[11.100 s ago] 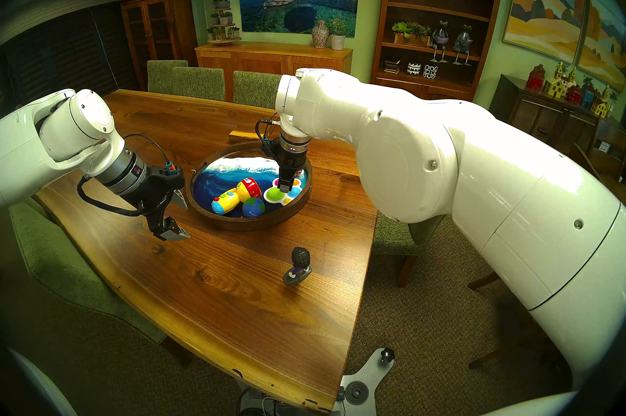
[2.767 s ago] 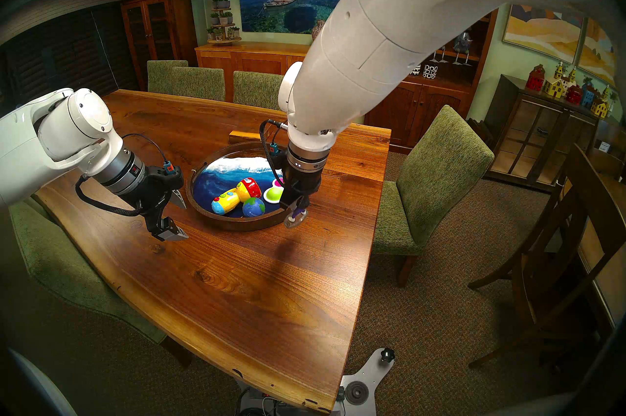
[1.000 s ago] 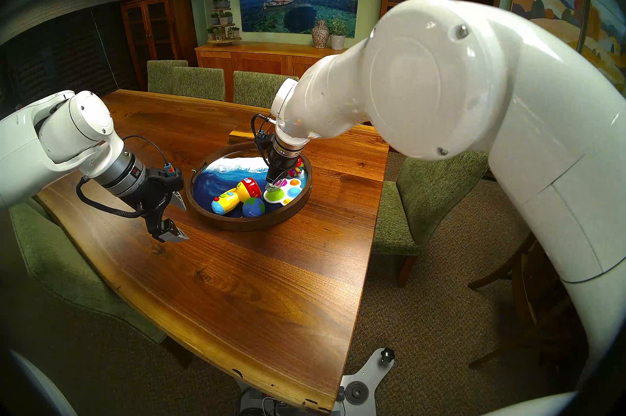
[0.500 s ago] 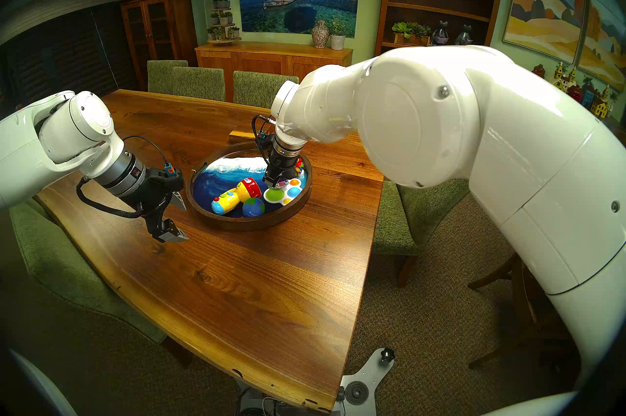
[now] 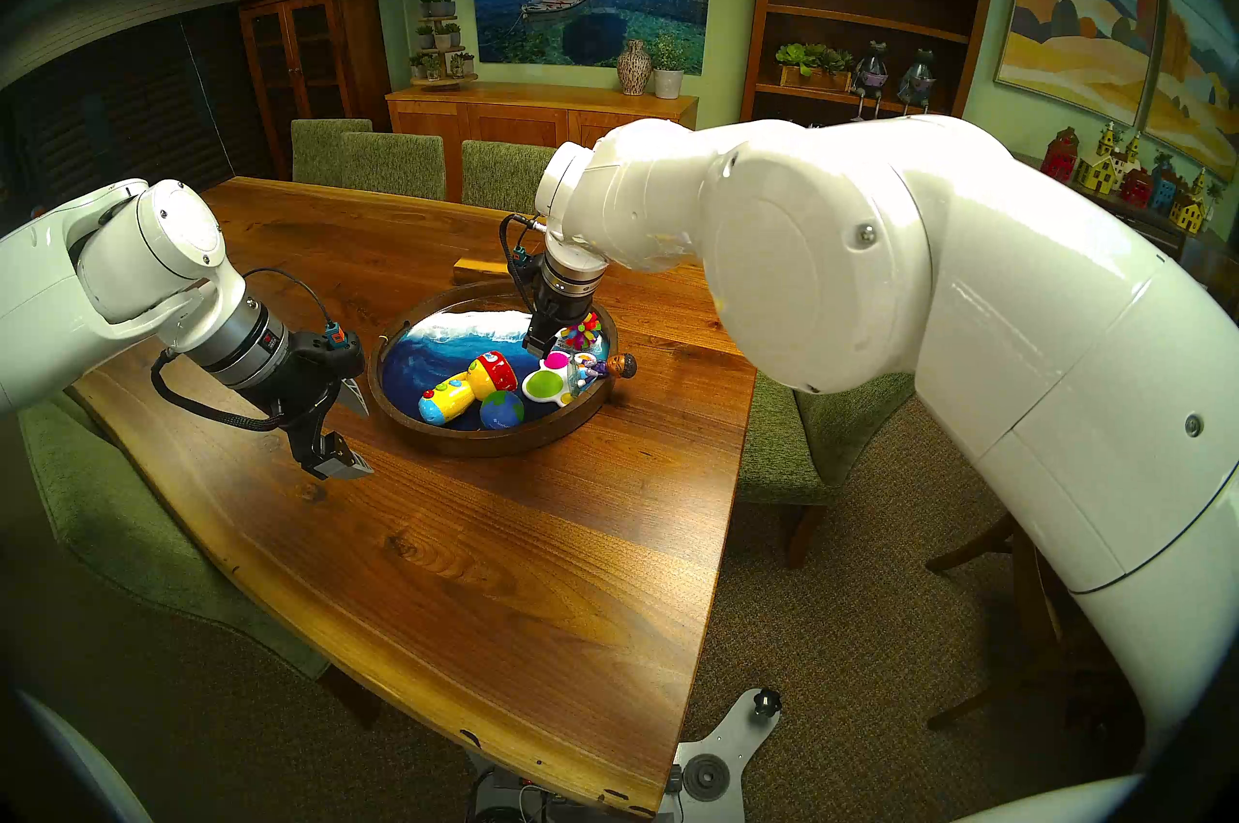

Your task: Put toys in center tray

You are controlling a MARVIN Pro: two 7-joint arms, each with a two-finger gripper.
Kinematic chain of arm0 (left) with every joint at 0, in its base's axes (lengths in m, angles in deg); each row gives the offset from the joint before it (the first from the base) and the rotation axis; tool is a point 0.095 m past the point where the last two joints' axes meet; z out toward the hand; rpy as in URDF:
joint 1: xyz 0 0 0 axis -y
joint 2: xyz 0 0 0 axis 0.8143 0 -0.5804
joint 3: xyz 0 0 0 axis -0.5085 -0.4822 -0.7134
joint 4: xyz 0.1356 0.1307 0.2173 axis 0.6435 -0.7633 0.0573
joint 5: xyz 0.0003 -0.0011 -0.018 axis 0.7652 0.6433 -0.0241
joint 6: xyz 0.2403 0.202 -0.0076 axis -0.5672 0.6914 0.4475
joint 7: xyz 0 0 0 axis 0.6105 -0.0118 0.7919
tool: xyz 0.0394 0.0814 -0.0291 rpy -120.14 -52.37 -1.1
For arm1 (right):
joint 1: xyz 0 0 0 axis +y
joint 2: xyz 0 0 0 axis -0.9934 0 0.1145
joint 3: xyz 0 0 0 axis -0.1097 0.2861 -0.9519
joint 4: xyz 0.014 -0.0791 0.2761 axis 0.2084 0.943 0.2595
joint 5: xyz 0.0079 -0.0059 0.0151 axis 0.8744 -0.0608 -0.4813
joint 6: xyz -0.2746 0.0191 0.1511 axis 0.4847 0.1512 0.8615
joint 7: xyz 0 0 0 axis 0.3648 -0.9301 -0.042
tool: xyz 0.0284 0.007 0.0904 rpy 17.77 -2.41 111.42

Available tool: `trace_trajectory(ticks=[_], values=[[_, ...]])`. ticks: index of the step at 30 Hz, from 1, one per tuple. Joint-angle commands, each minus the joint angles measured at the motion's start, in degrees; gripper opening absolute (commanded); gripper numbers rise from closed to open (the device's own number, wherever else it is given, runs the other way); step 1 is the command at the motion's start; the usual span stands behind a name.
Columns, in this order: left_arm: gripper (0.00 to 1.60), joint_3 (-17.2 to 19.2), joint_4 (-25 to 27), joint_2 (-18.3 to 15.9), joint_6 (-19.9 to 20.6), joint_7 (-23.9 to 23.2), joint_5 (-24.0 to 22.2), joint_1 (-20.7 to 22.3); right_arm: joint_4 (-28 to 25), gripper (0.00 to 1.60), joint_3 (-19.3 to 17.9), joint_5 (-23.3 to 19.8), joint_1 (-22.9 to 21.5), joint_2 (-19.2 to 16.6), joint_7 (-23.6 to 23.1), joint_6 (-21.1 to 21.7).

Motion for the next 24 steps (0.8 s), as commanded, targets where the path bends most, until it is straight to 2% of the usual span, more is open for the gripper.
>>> trace_trajectory(ticks=[1,17,24], values=[[1.60,1.58,0.03,0.07,-0.11,-0.01,-0.16,1.68,4.06,1.60,1.41,1.46,-0.83,-0.80,-3.54,2.43],[1.60,1.77,0.07,0.00,-0.06,-0.22,-0.24,1.85,4.56,1.60,6.95,7.06,-2.56,-2.29,-20.08,9.91],[1.60,1.81,0.06,-0.01,-0.05,-0.31,-0.25,1.88,4.97,1.60,9.38,8.95,-1.54,-4.45,-24.94,10.78]])
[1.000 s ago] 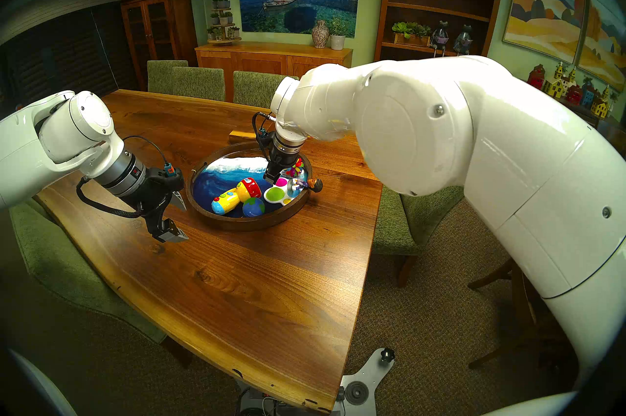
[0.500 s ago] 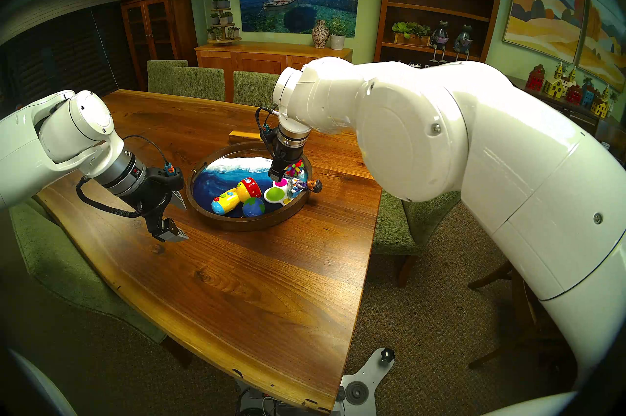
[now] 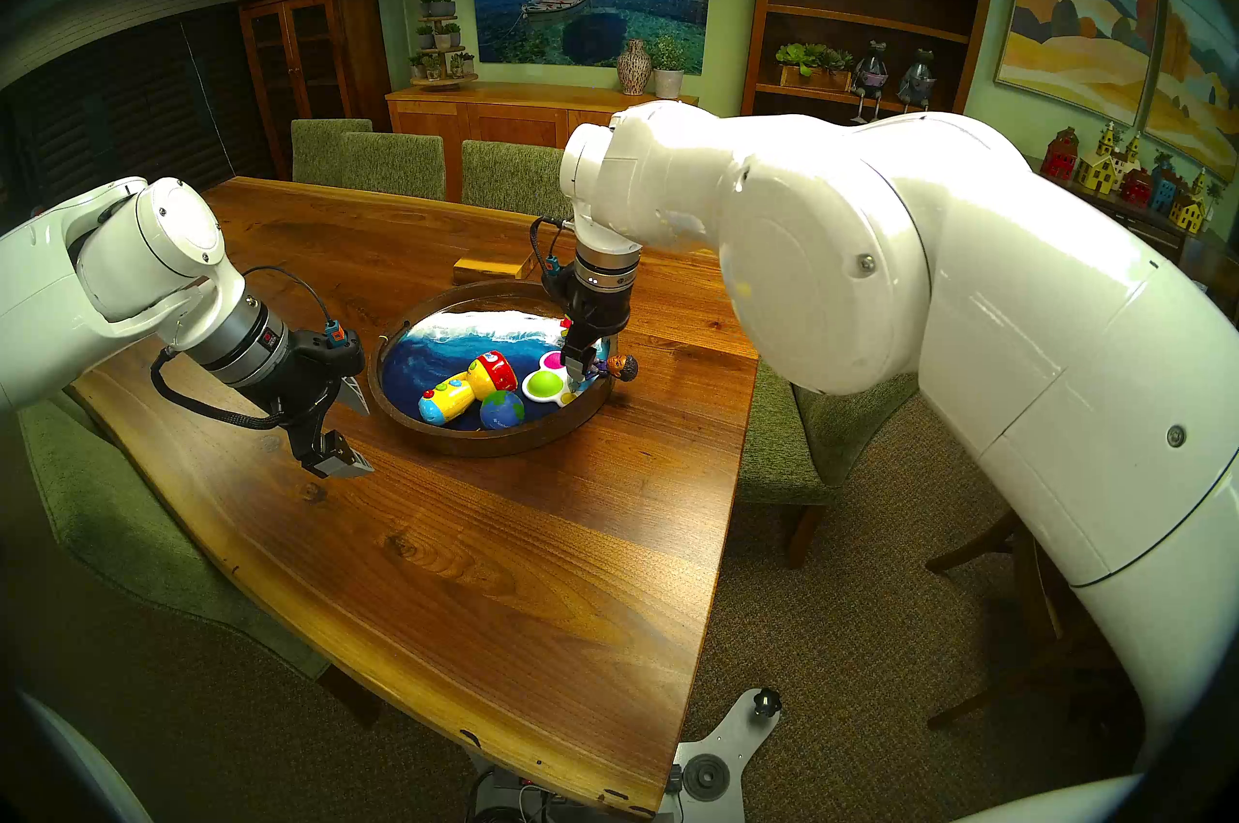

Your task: Put toys in center tray

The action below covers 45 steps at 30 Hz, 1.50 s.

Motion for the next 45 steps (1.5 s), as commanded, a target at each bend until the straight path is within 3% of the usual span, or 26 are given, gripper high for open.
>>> trace_trajectory(ticks=[1,21,45], values=[[1.60,1.64,0.03,0.01,-0.05,-0.23,-0.14,1.78,2.18,1.60,2.36,2.11,-1.39,-2.95,-3.89,1.18],[1.60,1.71,-0.01,0.03,-0.04,-0.40,-0.08,1.76,13.64,1.60,4.29,3.05,8.98,-6.59,-3.33,-2.33],[1.60,1.65,-0.04,0.07,-0.07,-0.34,-0.06,1.65,17.09,1.60,2.45,1.09,13.88,-6.25,0.69,-5.53]])
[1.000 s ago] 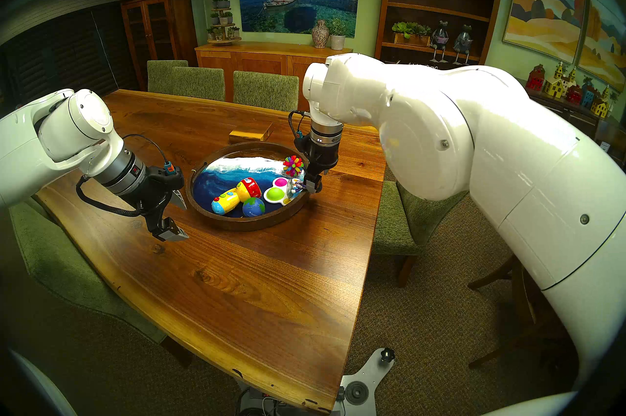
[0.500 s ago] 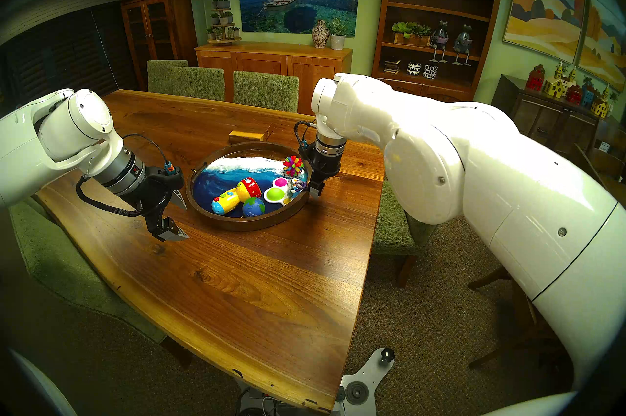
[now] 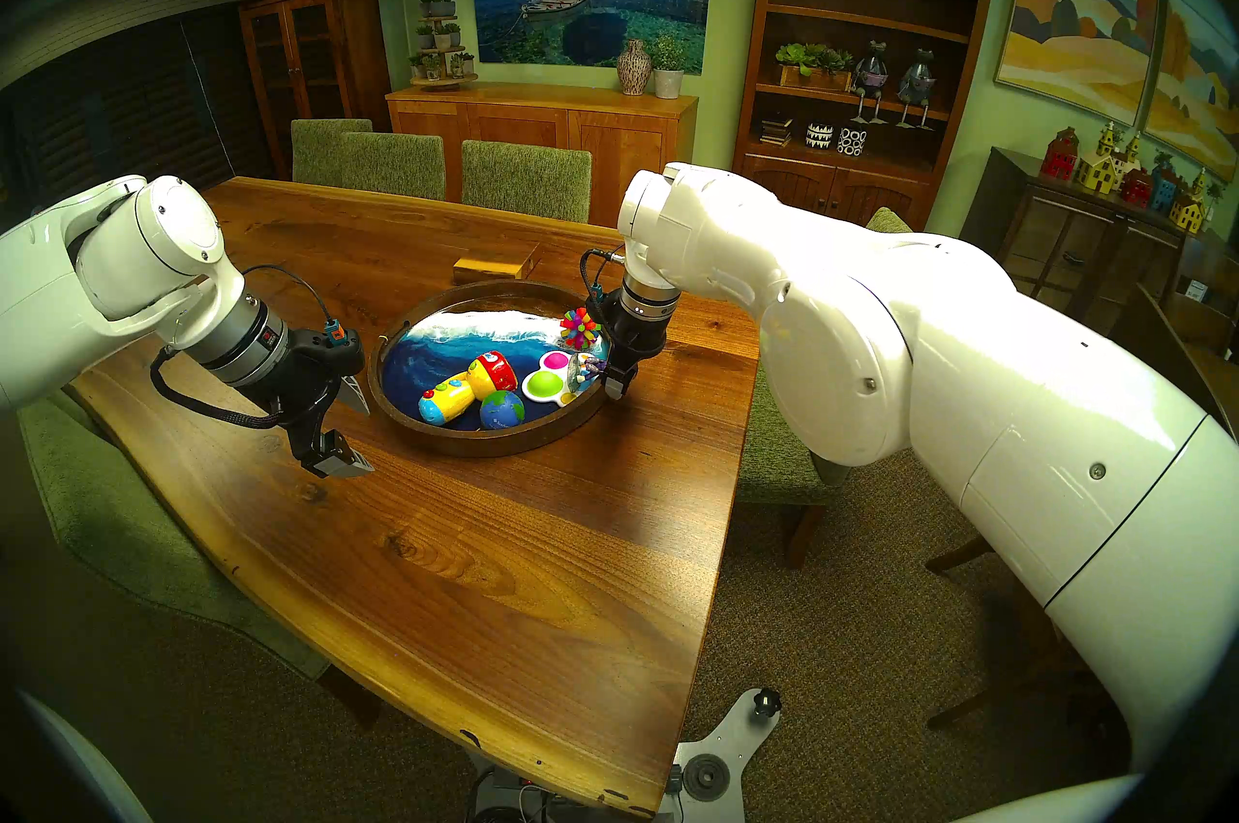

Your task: Put toys in center tray

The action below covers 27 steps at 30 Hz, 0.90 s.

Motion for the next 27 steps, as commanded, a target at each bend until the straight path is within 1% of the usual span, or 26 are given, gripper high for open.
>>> trace_trajectory(ticks=[1,2,3,4,5,6,7,8,9,10,11,27], values=[[1.60,1.50,-0.04,0.07,-0.09,0.09,-0.06,1.61,2.05,1.60,-0.36,-0.41,-0.44,0.34,1.42,-0.31],[1.60,1.50,-0.04,0.07,-0.09,0.09,-0.06,1.60,2.09,1.59,-0.42,-0.48,-0.33,0.41,1.61,-0.35],[1.60,1.50,-0.04,0.07,-0.09,0.09,-0.06,1.60,2.13,1.53,-0.45,-0.53,-0.23,0.50,1.78,-0.35],[1.60,1.50,-0.04,0.07,-0.09,0.09,-0.06,1.60,2.15,1.27,-0.48,-0.59,-0.17,0.56,1.92,-0.35],[1.60,1.50,-0.04,0.07,-0.09,0.09,-0.06,1.59,2.17,1.10,-0.49,-0.61,-0.14,0.67,2.03,-0.31],[1.60,1.50,-0.04,0.07,-0.09,0.09,-0.06,1.59,2.21,0.77,-0.51,-0.64,-0.12,0.75,2.13,-0.27],[1.60,1.50,-0.04,0.07,-0.09,0.09,-0.06,1.59,2.24,0.64,-0.47,-0.62,-0.15,0.89,2.23,-0.16],[1.60,1.50,-0.04,0.07,-0.09,0.09,-0.05,1.59,2.26,0.39,-0.46,-0.63,-0.20,0.99,2.28,-0.08],[1.60,1.50,-0.04,0.07,-0.09,0.09,-0.05,1.59,2.27,0.26,-0.45,-0.65,-0.29,1.09,2.31,0.00],[1.60,1.50,-0.04,0.07,-0.09,0.09,-0.05,1.59,2.27,0.26,-0.42,-0.62,-0.42,1.19,2.28,0.10],[1.60,1.50,-0.05,0.07,-0.09,0.09,-0.05,1.59,2.28,0.00,-0.37,-0.57,-0.51,1.26,2.31,0.16],[1.60,1.46,-0.05,0.08,-0.10,0.11,-0.05,1.55,2.35,0.00,0.87,0.33,-4.89,3.17,0.24,1.84]])
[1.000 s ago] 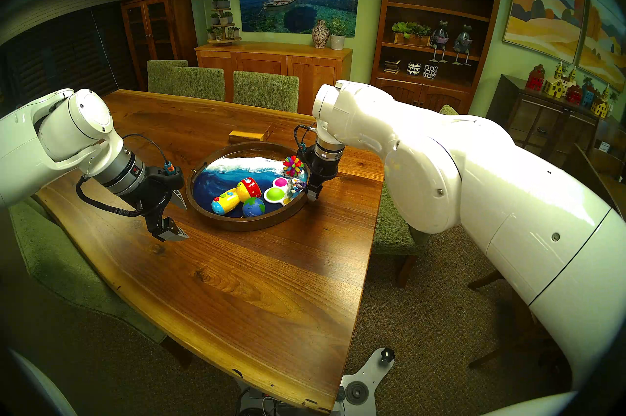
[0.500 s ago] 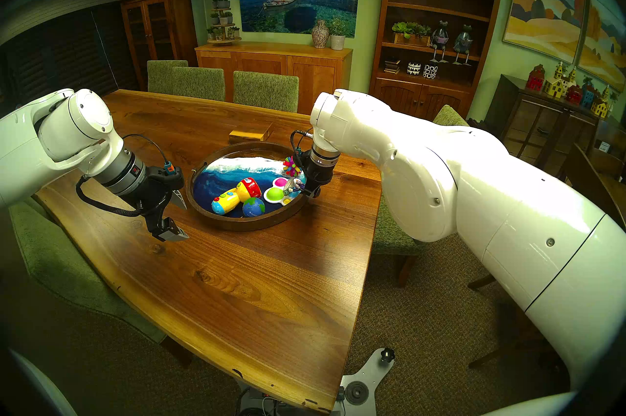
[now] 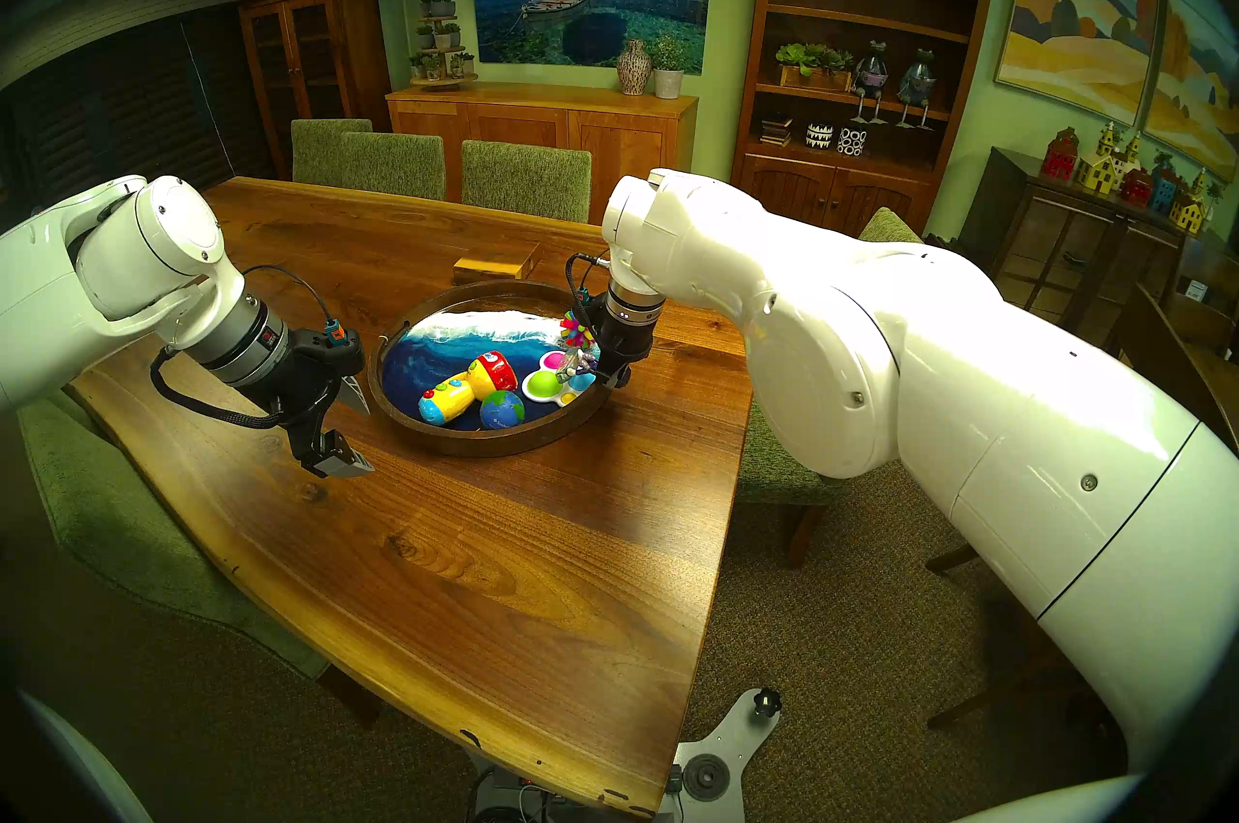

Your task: Put toys in center tray

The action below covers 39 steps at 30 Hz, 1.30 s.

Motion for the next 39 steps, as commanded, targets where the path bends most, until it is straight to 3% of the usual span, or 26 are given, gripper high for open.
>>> trace_trajectory(ticks=[1,29,30,32,33,34,37,39], values=[[1.60,1.46,-0.05,0.08,-0.10,0.12,-0.05,1.56,1.72,0.00,0.45,0.50,-4.81,1.29,-0.59,0.18],[1.60,1.28,-0.07,0.11,-0.11,0.17,-0.02,1.37,1.88,0.00,-0.96,-0.23,-2.33,5.22,4.24,-2.83],[1.60,1.28,-0.07,0.11,-0.11,0.17,-0.02,1.36,1.88,0.32,-1.02,-0.28,-2.20,5.22,4.43,-3.01],[1.60,1.27,-0.07,0.11,-0.11,0.18,-0.02,1.35,1.88,0.69,-1.13,-0.40,-1.95,5.17,4.81,-3.32],[1.60,1.27,-0.07,0.11,-0.11,0.18,-0.02,1.35,1.88,0.75,-1.16,-0.43,-1.85,5.14,4.95,-3.43],[1.60,1.27,-0.07,0.11,-0.11,0.19,-0.02,1.35,1.88,0.91,-1.22,-0.46,-1.76,5.12,5.16,-3.60],[1.60,1.27,-0.07,0.11,-0.11,0.20,-0.02,1.35,1.88,0.97,-1.33,-0.57,-1.51,5.00,5.61,-3.92],[1.60,1.28,-0.07,0.12,-0.11,0.20,-0.02,1.35,1.88,0.83,-1.40,-0.63,-1.37,4.91,5.87,-4.11]])
